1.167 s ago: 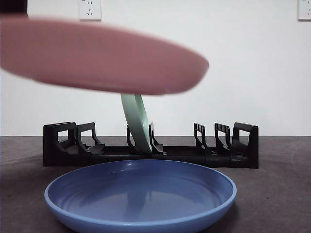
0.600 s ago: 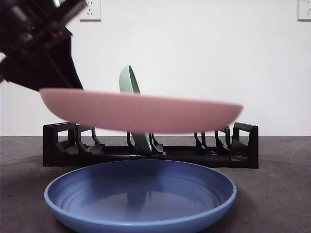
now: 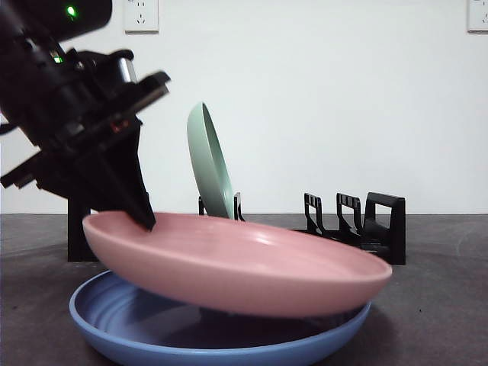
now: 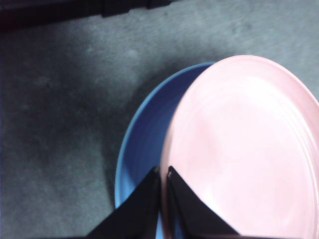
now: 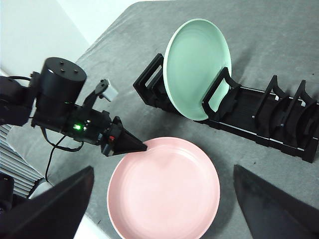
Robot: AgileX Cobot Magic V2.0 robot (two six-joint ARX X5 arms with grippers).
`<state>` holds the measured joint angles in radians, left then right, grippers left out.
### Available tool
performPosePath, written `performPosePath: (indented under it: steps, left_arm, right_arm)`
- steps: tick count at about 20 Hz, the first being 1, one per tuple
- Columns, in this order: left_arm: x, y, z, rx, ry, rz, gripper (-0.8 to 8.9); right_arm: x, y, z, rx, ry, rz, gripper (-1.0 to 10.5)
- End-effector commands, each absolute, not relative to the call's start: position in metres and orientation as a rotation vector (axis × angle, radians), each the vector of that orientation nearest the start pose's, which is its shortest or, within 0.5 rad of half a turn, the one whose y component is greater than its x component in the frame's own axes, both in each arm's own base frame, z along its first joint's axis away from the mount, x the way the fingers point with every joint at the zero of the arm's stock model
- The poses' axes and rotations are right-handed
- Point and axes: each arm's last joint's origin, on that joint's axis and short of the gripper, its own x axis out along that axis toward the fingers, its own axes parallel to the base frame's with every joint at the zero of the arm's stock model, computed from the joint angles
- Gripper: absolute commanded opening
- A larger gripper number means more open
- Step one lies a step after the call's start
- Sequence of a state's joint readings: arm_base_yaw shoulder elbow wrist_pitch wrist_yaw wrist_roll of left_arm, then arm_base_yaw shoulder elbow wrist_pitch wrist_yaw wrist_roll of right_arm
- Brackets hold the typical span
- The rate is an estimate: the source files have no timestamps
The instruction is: Place the plate
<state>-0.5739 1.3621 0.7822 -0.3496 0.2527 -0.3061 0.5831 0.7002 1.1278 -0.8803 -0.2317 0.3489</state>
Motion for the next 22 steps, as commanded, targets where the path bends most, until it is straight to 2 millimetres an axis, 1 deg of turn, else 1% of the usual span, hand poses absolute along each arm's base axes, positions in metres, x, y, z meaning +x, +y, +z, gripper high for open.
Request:
performPosePath:
  steps: [1,7,8,10,12,13,15,18,20,21,22]
  left_arm:
    - [0.218,-0.152,0.198,-0.101,1.043,-0.628,0.07]
    - [0.218,-0.152,0.198,-0.103,1.04,-0.629,0.1]
    - [0.218,-0.152,0.198,-0.105,1.04,-0.628,0.38]
    - [0.218,-0.152,0.2,-0.108,1.029,-0.631,1.29]
    - [0.216,-0.151,0.205,-0.114,1.01,-0.636,2.49]
    - [0.214,-0.15,0.21,-0.119,0.996,-0.639,3.1]
    - [0.209,-0.146,0.221,-0.129,0.967,-0.647,3.86]
    - [0.192,-0.135,0.245,-0.143,0.906,-0.663,4.48]
    - [0.177,-0.126,0.262,-0.148,0.881,-0.67,5.83]
    - [0.17,-0.121,0.272,-0.15,0.871,-0.673,6.09]
    - [0.163,-0.116,0.282,-0.154,0.854,-0.677,6.09]
  right_arm:
    - [0.081,0.063,0.391,0.251,0.583,0.716,4.4]
    - [0.081,0.063,0.391,0.251,0.583,0.716,4.4]
    - [0.081,0.063,0.391,0.251,0.583,0.716,4.4]
    - [0.081,0.063,0.391,0.251,0.583,0.716,4.4]
    - [0.081,0.063,0.391,0.248,0.582,0.716,4.4]
    - [0.081,0.063,0.391,0.248,0.583,0.716,4.4]
    - [0.081,0.063,0.391,0.245,0.581,0.718,4.4]
    - [0.081,0.063,0.391,0.244,0.581,0.718,4.4]
    - [0.081,0.063,0.391,0.244,0.58,0.718,4.4]
    - [0.081,0.063,0.391,0.244,0.58,0.718,4.4]
    - [0.081,0.063,0.391,0.244,0.58,0.718,4.4]
